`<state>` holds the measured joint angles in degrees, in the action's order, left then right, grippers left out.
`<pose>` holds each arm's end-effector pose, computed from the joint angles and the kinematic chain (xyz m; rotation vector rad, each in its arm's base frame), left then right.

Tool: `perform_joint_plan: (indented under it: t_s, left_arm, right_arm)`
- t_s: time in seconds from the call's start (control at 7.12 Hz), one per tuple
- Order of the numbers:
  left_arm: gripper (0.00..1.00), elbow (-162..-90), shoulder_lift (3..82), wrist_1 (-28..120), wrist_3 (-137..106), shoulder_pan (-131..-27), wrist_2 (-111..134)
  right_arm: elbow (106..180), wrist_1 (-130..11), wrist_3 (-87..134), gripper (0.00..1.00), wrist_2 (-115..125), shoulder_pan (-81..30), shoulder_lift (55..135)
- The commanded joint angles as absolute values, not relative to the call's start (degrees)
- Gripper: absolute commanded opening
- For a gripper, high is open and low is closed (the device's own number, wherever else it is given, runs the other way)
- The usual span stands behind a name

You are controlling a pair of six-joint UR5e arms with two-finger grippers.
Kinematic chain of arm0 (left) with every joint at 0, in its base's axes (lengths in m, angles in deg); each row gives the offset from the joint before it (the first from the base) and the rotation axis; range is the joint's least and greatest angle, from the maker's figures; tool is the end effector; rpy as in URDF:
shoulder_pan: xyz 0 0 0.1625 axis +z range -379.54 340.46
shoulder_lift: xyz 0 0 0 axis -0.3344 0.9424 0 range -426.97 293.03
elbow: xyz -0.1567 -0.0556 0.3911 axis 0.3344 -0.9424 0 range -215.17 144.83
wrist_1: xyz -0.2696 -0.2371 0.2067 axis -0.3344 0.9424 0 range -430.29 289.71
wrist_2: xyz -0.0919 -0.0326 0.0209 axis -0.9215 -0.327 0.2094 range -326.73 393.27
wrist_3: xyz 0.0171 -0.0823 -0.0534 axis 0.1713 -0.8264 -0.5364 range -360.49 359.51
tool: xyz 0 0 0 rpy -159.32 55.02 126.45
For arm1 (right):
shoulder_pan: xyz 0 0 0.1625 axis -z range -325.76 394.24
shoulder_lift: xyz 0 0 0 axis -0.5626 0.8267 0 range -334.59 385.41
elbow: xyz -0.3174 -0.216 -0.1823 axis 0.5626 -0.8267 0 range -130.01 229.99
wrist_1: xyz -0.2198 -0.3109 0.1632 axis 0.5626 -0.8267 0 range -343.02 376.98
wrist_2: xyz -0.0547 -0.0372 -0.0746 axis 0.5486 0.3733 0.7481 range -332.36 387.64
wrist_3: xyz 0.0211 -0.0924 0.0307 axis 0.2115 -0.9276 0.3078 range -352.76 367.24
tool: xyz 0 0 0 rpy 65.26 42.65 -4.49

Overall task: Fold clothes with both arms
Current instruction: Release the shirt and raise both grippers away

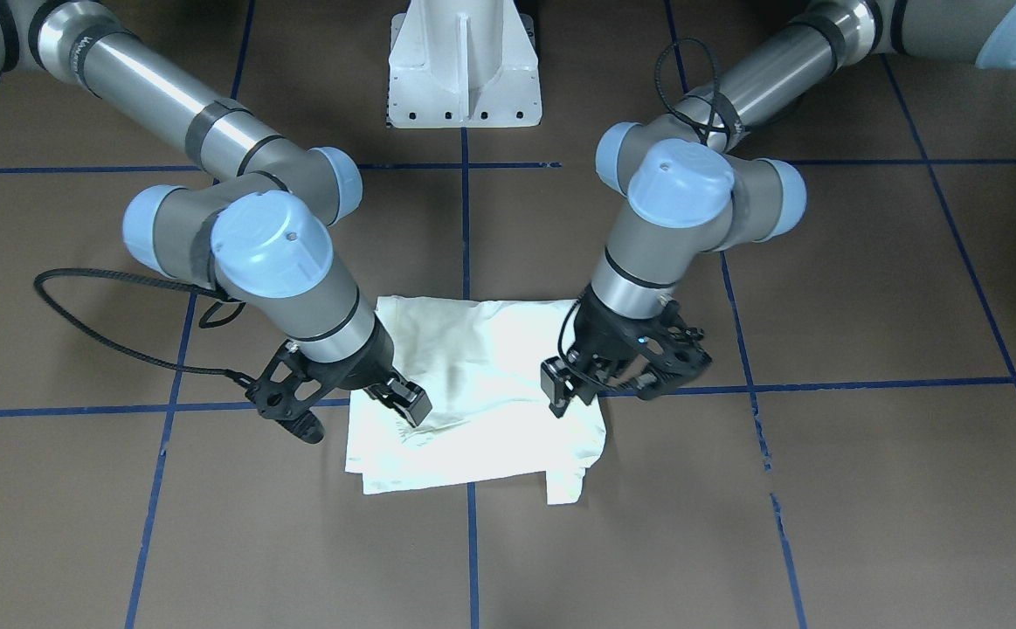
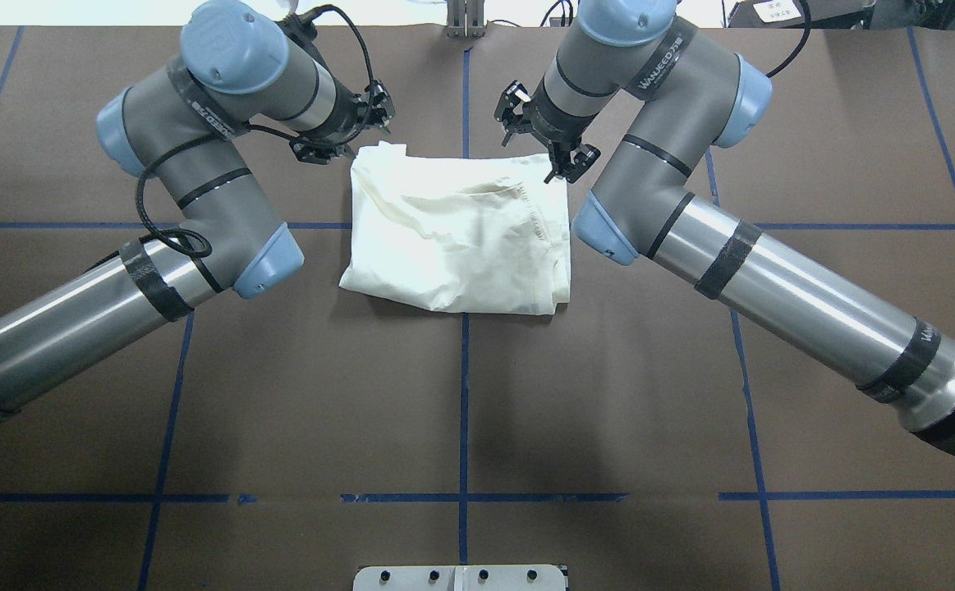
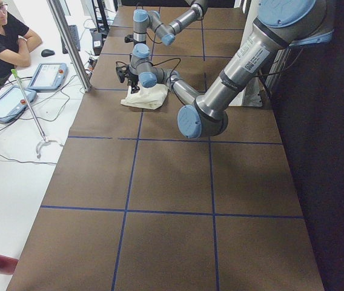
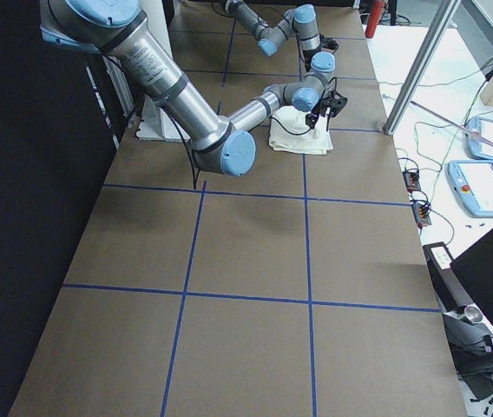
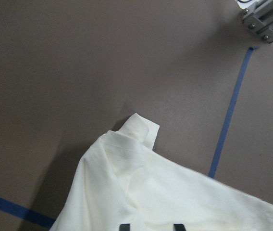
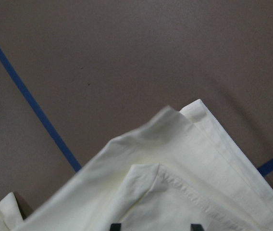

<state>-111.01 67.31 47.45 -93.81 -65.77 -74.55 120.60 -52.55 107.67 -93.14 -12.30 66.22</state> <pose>0.4579 -0.6267 0.2359 0.1037 1.0540 -0.6276 -0.4847 -0.6312 0.2236 -0.2162 -0.9870 0.6752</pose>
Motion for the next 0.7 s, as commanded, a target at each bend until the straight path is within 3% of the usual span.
perform_joint_plan:
  t_s: [0.0, 0.28, 0.56]
  left_arm:
    - [1.0, -110.9, 64.4, 48.5, -91.8, -67.6, -77.2]
    - [1.0, -114.0, 61.2, 55.2, -94.9, -67.0, -80.0]
    - [1.0, -122.6, 53.1, 56.4, -94.2, -68.4, -87.0]
  right_arm:
    - [121.4, -52.8, 104.9, 1.0, -94.6, -13.1, 66.6]
    - [122.6, -53.2, 100.4, 1.0, -95.0, -13.5, 67.5]
    - [126.3, -53.5, 87.3, 1.0, -98.3, -17.7, 73.2]
